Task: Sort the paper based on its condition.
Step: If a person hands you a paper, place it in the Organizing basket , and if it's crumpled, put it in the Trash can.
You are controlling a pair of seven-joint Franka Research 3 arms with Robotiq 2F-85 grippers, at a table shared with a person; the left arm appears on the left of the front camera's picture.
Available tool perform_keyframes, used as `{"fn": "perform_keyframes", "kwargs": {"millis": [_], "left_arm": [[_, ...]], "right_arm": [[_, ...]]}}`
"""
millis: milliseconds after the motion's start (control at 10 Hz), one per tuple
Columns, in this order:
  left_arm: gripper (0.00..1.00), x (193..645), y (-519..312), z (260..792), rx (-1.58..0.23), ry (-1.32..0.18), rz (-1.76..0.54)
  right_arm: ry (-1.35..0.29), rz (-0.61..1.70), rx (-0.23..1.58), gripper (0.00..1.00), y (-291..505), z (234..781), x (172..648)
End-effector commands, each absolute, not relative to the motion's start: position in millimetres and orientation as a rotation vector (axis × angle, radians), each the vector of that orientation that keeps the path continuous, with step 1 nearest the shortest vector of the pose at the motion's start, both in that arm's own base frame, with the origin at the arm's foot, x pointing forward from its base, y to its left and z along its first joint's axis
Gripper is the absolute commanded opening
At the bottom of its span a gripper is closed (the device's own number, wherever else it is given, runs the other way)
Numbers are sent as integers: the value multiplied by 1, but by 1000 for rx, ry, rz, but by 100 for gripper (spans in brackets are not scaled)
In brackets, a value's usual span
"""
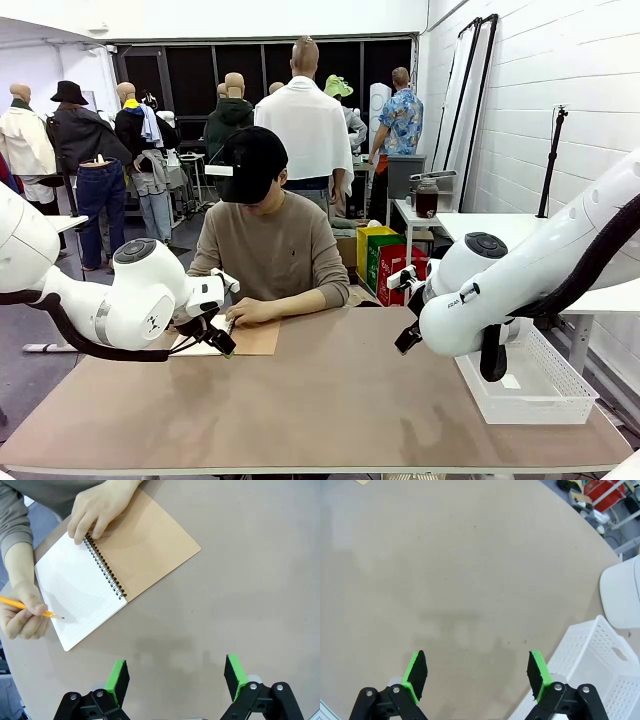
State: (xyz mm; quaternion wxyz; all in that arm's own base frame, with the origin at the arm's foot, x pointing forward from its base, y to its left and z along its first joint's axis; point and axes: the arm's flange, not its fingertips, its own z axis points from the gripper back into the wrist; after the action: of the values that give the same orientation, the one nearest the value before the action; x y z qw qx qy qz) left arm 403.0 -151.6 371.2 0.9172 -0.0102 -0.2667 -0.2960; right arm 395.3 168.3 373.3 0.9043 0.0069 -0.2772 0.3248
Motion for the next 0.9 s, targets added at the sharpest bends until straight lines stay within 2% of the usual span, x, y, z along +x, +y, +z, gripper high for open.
{"fn": "perform_keyframes", "kwargs": {"millis": [0, 400, 800], "left_arm": [[100, 403, -151, 371, -21, -549, -607], [100, 401, -151, 381, -7, -557, -597], [100, 396, -146, 442, 9, -587, -618]], "right_arm": [[-573, 670, 15, 100, 168, 373, 395], [-573, 671, 14, 100, 168, 373, 395], [-629, 704, 83, 100, 168, 441, 396]]}}
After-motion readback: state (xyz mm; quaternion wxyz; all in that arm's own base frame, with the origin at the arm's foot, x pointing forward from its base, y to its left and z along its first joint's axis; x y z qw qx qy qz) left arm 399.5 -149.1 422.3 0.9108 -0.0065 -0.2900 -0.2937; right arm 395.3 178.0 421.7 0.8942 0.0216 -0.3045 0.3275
